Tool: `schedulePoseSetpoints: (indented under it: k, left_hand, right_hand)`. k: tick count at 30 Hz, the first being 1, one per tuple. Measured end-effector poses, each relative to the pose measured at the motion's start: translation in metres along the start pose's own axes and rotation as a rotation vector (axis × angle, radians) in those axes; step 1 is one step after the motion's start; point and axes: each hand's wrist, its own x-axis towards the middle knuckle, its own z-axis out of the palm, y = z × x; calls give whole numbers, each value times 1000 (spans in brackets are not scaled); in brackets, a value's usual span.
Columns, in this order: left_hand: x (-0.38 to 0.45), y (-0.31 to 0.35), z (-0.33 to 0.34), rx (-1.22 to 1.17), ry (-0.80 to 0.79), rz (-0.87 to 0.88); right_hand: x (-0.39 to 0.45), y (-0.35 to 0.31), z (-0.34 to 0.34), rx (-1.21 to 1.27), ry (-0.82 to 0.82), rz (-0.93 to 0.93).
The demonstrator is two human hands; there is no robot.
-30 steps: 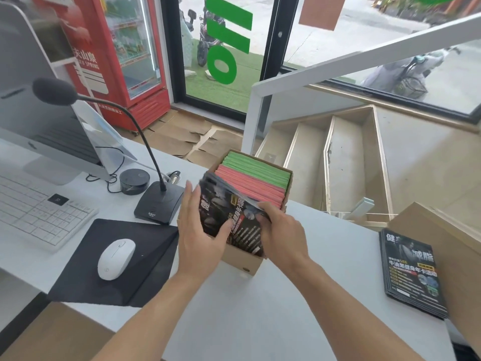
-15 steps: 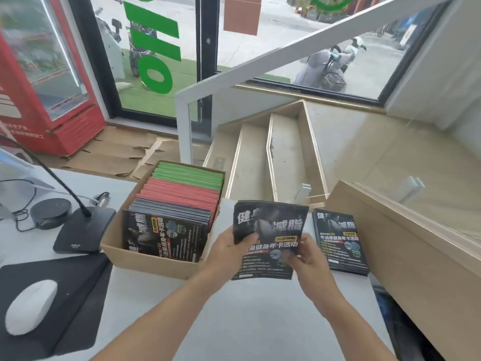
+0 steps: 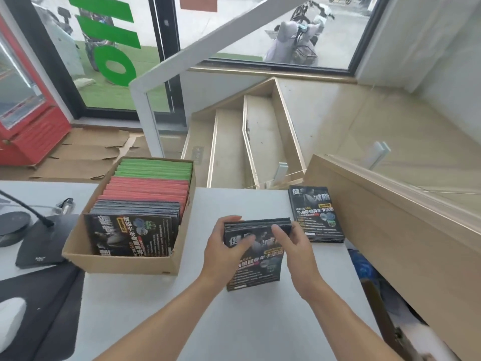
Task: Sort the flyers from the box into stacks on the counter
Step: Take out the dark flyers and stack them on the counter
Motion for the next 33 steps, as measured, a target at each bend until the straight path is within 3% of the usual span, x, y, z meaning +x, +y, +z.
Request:
schedulePoseSetpoints:
  k: [7, 14, 28, 33]
  left_hand:
    - [-1, 10, 12, -16, 12, 24]
    - [7, 11, 6, -34, 8, 46]
    - [8, 0, 6, -26, -33, -63]
    - [16, 2, 7, -33, -39, -116]
  right_hand:
    - [7, -3, 16, 153, 187, 24]
    - [13, -3, 18, 135, 203, -92]
    - [12, 3, 17, 78, 173, -151]
    - [21, 10, -1, 19, -30, -133]
